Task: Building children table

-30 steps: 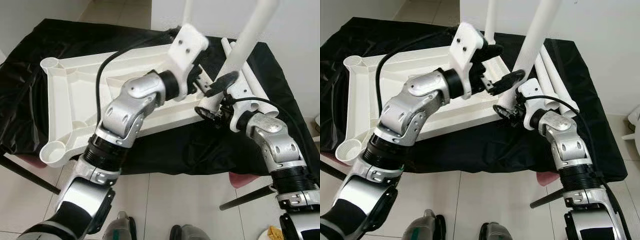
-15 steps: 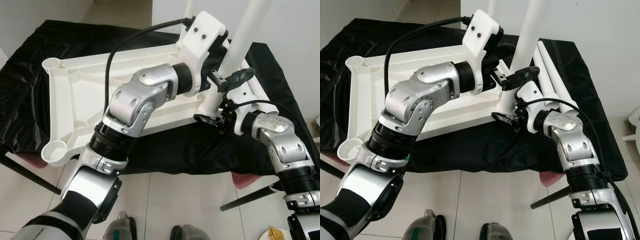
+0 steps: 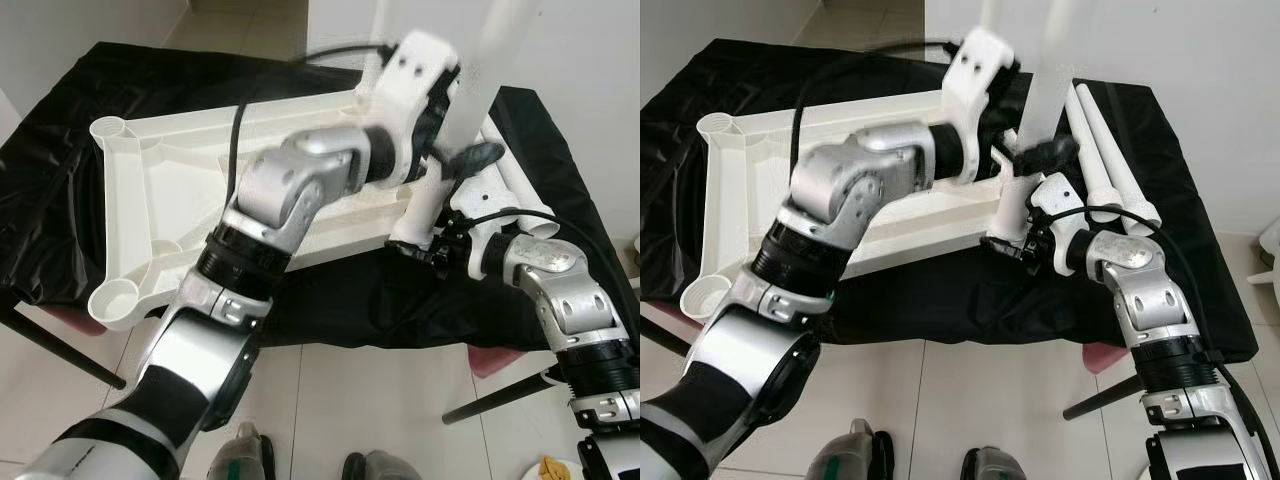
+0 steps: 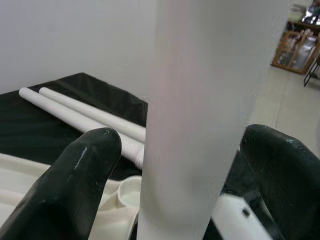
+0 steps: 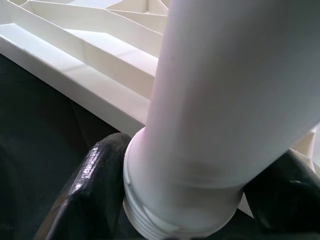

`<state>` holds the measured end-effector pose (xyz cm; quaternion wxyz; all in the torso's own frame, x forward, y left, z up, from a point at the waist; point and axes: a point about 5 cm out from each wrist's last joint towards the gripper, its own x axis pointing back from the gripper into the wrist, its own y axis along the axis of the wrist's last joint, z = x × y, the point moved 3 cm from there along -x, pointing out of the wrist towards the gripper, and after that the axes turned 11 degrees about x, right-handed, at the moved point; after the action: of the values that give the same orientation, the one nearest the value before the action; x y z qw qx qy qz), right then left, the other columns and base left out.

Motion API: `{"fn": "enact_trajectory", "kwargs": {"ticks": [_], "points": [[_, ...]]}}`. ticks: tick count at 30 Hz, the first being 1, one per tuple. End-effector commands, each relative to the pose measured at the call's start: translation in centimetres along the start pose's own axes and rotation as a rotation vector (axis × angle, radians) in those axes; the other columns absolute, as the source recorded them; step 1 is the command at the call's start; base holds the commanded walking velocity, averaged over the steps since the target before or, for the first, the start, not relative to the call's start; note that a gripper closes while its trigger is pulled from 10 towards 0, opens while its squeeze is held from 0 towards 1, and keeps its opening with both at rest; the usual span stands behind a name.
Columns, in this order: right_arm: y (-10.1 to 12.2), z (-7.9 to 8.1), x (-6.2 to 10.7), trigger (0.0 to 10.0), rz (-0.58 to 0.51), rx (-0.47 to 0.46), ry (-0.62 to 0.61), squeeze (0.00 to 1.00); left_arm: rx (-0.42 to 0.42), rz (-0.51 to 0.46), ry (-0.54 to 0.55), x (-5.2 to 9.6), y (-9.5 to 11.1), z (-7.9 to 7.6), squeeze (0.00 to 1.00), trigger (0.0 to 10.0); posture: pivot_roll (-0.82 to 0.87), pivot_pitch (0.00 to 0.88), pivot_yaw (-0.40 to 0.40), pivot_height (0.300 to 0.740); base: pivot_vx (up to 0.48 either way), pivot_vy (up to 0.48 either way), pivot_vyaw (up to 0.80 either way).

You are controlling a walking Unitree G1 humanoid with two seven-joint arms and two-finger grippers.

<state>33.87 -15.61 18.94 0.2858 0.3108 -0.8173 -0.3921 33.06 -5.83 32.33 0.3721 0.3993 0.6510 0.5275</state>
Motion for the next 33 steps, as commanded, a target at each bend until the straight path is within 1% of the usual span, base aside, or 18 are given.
{"fn": "enact_trajectory", "kwargs": {"ticks": [1,6,7,8,9,10,12,15,17,20,21,24,25,26,27,30,31,33], "points": [[0.4,0.1,0.0,10.0,-0.009,0.017,0.012,0.0,0.028,0.006,0.0,-0.3,-0.1,0.0,0.0,10.0,0.0,0.074,0.01,0.74,0.0,0.0,0.0],[0.4,0.1,0.0,10.0,-0.011,0.012,0.007,0.0,0.077,-0.027,-0.012,-0.5,0.4,0.0,0.0,10.0,0.0,0.073,0.01,0.74,0.0,0.0,0.0],[0.4,0.1,0.0,10.0,-0.012,0.009,0.003,0.0,0.08,-0.032,-0.014,-0.6,0.5,0.1,0.0,8.2,0.0,0.073,0.009,0.74,0.0,0.0,0.0],[0.4,0.1,0.0,10.0,-0.012,0.008,0.001,0.0,0.082,-0.034,-0.015,-0.6,0.6,0.1,0.0,4.6,0.0,0.073,0.009,0.74,0.0,0.0,0.0],[0.4,0.1,0.0,10.0,-0.012,0.008,0.001,0.0,0.082,-0.034,-0.015,-0.6,0.6,0.1,0.0,4.6,0.0,0.073,0.009,0.74,0.0,0.0,0.0],[0.3,0.1,0.0,10.0,-0.011,0.007,-0.002,0.0,0.085,-0.04,-0.026,-0.6,0.7,-0.1,0.0,0.0,0.0,0.072,0.009,0.74,0.0,0.0,0.0],[0.3,-0.1,0.1,10.0,-0.011,0.003,-0.012,0.0,0.094,-0.06,-0.059,-0.8,1.1,-0.7,0.0,0.0,0.0,0.073,0.009,0.74,0.0,0.0,0.0],[0.3,-0.1,0.1,10.0,-0.01,0.003,-0.014,0.0,0.093,-0.062,-0.06,-0.8,1.2,-0.8,0.0,0.0,0.0,0.073,0.009,0.74,0.0,0.0,0.0],[0.0,-1.0,0.0,10.0,0.004,-0.01,-0.079,0.0,0.087,-0.073,-0.075,-0.8,1.6,-1.1,0.0,0.0,0.0,0.073,0.009,0.74,0.0,0.0,0.0],[0.0,-1.4,0.0,10.0,0.007,-0.02,-0.109,0.0,0.087,-0.075,-0.078,-0.8,1.6,-1.1,0.0,0.0,0.0,0.072,0.009,0.74,0.0,0.0,0.0],[-0.2,-2.0,-0.1,10.0,0.015,-0.045,-0.158,0.0,0.076,-0.074,-0.083,-0.8,1.7,-1.2,0.0,0.0,0.0,0.07,0.009,0.74,0.0,0.0,0.0],[-0.1,-2.2,-0.1,10.0,0.003,-0.046,-0.177,0.0,0.074,-0.078,-0.08,-0.9,1.8,-1.2,0.0,0.0,0.0,0.07,0.009,0.74,0.0,0.0,0.0],[-0.1,-2.2,-0.2,10.0,-0.006,-0.068,-0.188,0.0,0.073,-0.072,-0.065,-0.9,1.8,-1.0,0.0,7.6,0.0,0.069,0.009,0.74,0.0,0.0,0.0],[-0.1,-2.2,-0.2,10.0,-0.006,-0.068,-0.188,0.0,0.073,-0.072,-0.065,-0.9,1.8,-1.0,0.0,7.6,0.0,0.069,0.009,0.74,0.0,0.0,0.0],[-0.1,-2.1,-0.3,10.0,-0.012,-0.077,-0.194,0.0,0.066,-0.06,-0.051,-1.0,1.7,-0.8,0.0,10.0,0.0,0.069,0.009,0.74,0.0,0.0,0.0],[-0.1,-2.1,-0.3,10.0,-0.017,-0.082,-0.198,0.0,0.062,-0.052,-0.041,-1.0,1.6,-0.7,0.0,10.0,0.0,0.069,0.009,0.74,0.0,0.0,0.0],[-0.1,-2.0,-0.5,10.0,-0.027,-0.098,-0.217,1.0,0.06,-0.055,-0.03,-1.0,1.7,-0.6,0.0,10.0,0.0,0.064,0.008,0.74,0.0,0.0,0.0],[0.1,-1.8,-0.9,10.0,-0.043,-0.122,-0.24,1.0,0.057,-0.062,-0.013,-0.9,1.8,-0.3,0.0,10.0,0.0,0.062,0.008,0.74,0.0,0.0,0.0]]}}
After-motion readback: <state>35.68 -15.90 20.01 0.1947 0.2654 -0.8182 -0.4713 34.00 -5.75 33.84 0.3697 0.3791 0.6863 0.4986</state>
